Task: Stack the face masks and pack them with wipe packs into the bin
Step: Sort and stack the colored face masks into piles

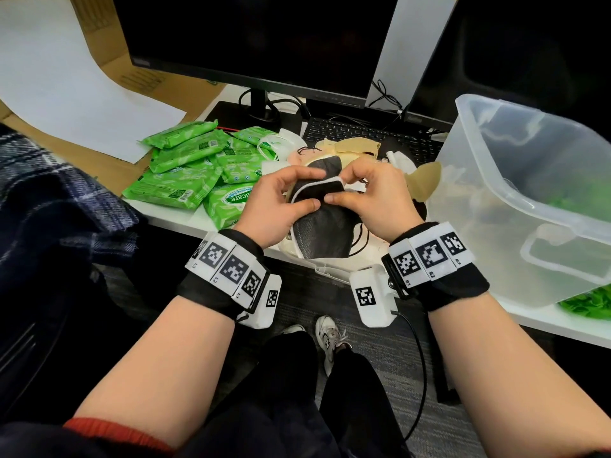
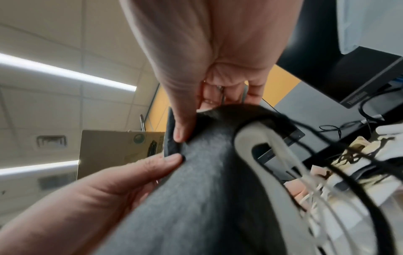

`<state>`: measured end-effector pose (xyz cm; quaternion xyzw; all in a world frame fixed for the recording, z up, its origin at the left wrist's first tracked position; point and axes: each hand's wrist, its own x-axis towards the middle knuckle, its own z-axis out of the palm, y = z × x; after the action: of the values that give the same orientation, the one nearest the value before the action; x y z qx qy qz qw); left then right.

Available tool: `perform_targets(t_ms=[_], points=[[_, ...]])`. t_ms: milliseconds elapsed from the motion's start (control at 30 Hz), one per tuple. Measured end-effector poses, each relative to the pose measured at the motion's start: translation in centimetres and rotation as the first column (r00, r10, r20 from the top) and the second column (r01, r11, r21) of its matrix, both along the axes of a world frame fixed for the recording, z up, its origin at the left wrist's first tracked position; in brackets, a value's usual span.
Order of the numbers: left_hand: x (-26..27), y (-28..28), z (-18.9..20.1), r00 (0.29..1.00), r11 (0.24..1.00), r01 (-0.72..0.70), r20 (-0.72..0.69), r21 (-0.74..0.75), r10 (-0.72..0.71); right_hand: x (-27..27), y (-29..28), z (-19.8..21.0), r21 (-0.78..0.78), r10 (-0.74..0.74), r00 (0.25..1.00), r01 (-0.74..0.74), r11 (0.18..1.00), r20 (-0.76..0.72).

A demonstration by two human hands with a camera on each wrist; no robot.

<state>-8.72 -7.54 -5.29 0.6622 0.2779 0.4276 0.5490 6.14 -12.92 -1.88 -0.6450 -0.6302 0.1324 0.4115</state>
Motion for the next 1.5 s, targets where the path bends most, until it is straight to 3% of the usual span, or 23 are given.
perform_targets(t_ms=[67, 167, 300, 433, 567, 700, 767, 900, 1000, 1067, 1167, 1233, 1300, 1367, 1433, 1500], points=[[0.1, -0.2, 0.1, 1.000, 0.998, -0.014, -0.023, -0.058, 0.013, 0.1, -0.1, -0.1, -0.015, 0.051, 0.991, -0.054, 0.998, -0.122], [0.1, -0.5, 0.1, 1.000, 0.991, 0.018, 0.025, -0.130, -0.015, 0.2, -0.2, -0.2, 0.058, 0.128, 0.909, -0.114, 0.992, -0.397], [0.0, -0.7, 0.3, 0.993, 0.980, 0.069, 0.108, -0.189, -0.049, 0.2, -0.1, -0.3, 0.131, 0.156, 0.833, -0.101, 0.986, -0.530], [0.2, -0.9, 0.2, 0.987, 0.974, 0.108, 0.136, -0.197, -0.082, 0.1, 0.0, -0.5, 0.098, 0.091, 0.847, -0.046, 0.994, -0.524], [0.1, -0.8, 0.4, 0.982, 0.978, 0.130, 0.154, -0.161, -0.105, 0.4, 0.1, -0.8, 0.012, 0.009, 0.906, -0.004, 1.000, -0.423], [-0.3, -0.9, 1.1, 0.979, 0.987, 0.148, 0.152, -0.064, -0.137, 0.6, -0.3, -0.6, -0.020, 0.135, 0.961, -0.144, 0.989, -0.241], [-0.3, -0.9, 1.4, 0.975, 0.992, 0.120, 0.191, -0.039, -0.111, 0.6, -0.3, -0.8, 0.022, 0.161, 0.929, -0.163, 0.986, -0.332], [0.5, -0.9, 1.9, 0.912, 0.958, -0.078, 0.368, -0.275, 0.180, -0.3, -0.3, -0.9, 0.144, 0.132, 0.847, -0.066, 0.987, -0.515], [1.5, -1.5, 2.0, 0.842, 0.874, 0.119, 0.514, -0.471, 0.162, -1.3, -0.2, -1.6, 0.118, 0.058, 0.880, -0.003, 0.993, -0.471], [1.9, -1.7, 2.0, 0.822, 0.842, 0.158, 0.541, -0.516, 0.178, -1.5, -0.2, -2.1, 0.073, 0.051, 0.868, -0.017, 0.997, -0.494], [2.0, -1.4, 1.5, 0.880, 0.873, 0.023, 0.424, -0.487, 0.213, -1.1, -0.5, -2.5, 0.034, 0.166, 0.783, -0.182, 0.983, -0.600], [1.7, -1.1, 1.1, 0.889, 0.886, -0.050, 0.383, -0.462, 0.250, -0.5, -0.8, -2.6, -0.038, 0.150, 0.826, -0.202, 0.979, -0.544], [1.2, -0.8, 0.7, 0.874, 0.907, -0.079, 0.409, -0.413, 0.262, 0.2, -0.9, -2.6, -0.079, 0.060, 0.861, -0.115, 0.990, -0.506], [0.7, -0.5, 0.5, 0.878, 0.941, -0.086, 0.422, -0.328, 0.228, 0.7, -1.0, -2.3, -0.058, -0.048, 0.842, 0.020, 0.998, -0.538], [0.1, 0.0, 0.3, 0.910, 0.963, -0.112, 0.363, -0.246, 0.199, 1.5, -0.9, -1.9, 0.011, -0.139, 0.783, 0.183, 0.983, -0.606], [-0.3, 0.1, 0.5, 0.966, 0.985, -0.092, 0.226, -0.148, 0.124, 2.3, -0.7, -1.2, 0.039, -0.157, 0.735, 0.242, 0.969, -0.660]])
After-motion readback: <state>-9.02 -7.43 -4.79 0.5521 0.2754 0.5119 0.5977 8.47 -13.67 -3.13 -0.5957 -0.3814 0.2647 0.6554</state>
